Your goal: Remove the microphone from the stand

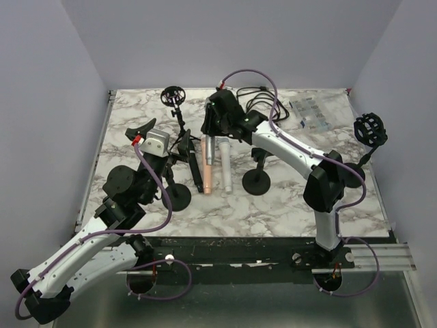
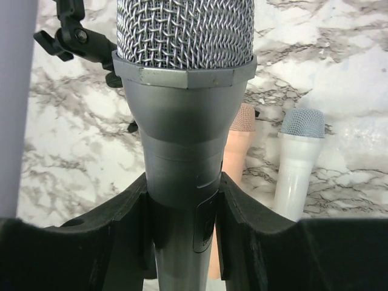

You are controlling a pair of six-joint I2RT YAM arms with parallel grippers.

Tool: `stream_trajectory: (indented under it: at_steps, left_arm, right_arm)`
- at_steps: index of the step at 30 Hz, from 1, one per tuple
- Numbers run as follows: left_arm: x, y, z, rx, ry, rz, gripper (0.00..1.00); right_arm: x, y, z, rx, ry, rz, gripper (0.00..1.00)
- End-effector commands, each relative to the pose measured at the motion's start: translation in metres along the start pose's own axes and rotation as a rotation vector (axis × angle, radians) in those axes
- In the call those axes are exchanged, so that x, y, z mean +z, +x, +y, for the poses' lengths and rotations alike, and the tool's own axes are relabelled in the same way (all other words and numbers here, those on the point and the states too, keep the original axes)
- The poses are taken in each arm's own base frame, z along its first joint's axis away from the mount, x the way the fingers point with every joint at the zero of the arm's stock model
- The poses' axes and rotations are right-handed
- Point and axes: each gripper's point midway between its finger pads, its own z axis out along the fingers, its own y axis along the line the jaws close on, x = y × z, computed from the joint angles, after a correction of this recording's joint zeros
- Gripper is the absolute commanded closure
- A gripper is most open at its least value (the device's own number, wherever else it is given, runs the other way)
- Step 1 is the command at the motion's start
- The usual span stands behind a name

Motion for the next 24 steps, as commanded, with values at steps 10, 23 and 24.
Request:
stream_trajectory:
  at_steps: [10,23,24]
  left_arm:
    - [-0.001,-0.008,0.005,-0.007,-0.023,-0.022,0.02]
    - [-0.001,-0.007,0.005,-0.003,-0.024,-0.019,0.01]
    - [-0.001,-0.007,0.005,-0.004,-0.025,-0.018,0.01]
  right_arm:
    - [0.018,0.043,-0.022,-0.184,0.35,-0.117,0.92]
    - [0.057,0.087,-0.056,-0.244,0.468,-0.054,0.8]
    - [0.058,0.089,-0.057,-0.246,0.47,-0.049,0.8]
